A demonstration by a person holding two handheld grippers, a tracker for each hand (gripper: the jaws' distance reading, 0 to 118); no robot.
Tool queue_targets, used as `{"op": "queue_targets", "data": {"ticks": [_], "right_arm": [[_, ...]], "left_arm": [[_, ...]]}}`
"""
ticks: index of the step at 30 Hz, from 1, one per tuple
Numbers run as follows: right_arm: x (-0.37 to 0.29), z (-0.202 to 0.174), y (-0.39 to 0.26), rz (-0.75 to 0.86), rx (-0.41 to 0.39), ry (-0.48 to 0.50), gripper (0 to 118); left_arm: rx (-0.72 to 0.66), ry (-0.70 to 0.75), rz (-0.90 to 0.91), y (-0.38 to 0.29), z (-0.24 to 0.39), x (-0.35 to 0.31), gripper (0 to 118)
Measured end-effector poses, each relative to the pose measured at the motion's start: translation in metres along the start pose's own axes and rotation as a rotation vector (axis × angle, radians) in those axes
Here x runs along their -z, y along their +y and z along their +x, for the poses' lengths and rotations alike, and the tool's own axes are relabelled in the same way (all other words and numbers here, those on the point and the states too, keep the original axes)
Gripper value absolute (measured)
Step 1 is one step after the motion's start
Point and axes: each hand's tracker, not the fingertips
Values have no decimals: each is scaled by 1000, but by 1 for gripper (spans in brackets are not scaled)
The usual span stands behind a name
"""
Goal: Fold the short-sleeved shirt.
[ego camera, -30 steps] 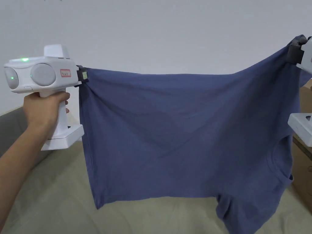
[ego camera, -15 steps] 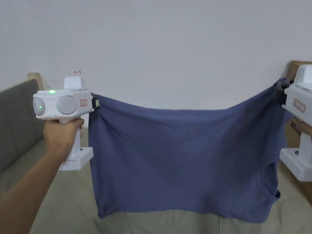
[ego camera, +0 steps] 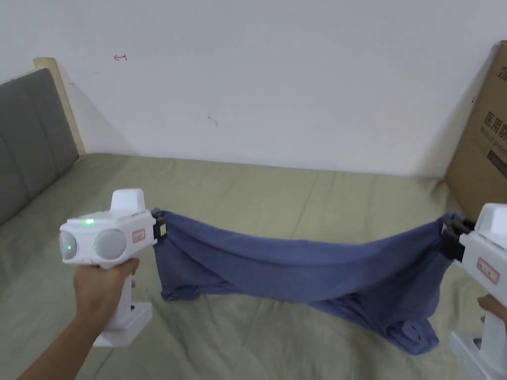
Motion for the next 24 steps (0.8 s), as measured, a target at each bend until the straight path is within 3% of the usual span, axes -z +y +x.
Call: {"op": "queue_targets", "data": {"ticks": [10,24], "right_arm": [[-111,-6,-117,-143,118,45,0],[-269,-17,-207,-273,137,112,0]], "left_arm": [[21,17,-189,-145,-35,-79,1],[0,65,-290,-250,-61,-188,1]]}}
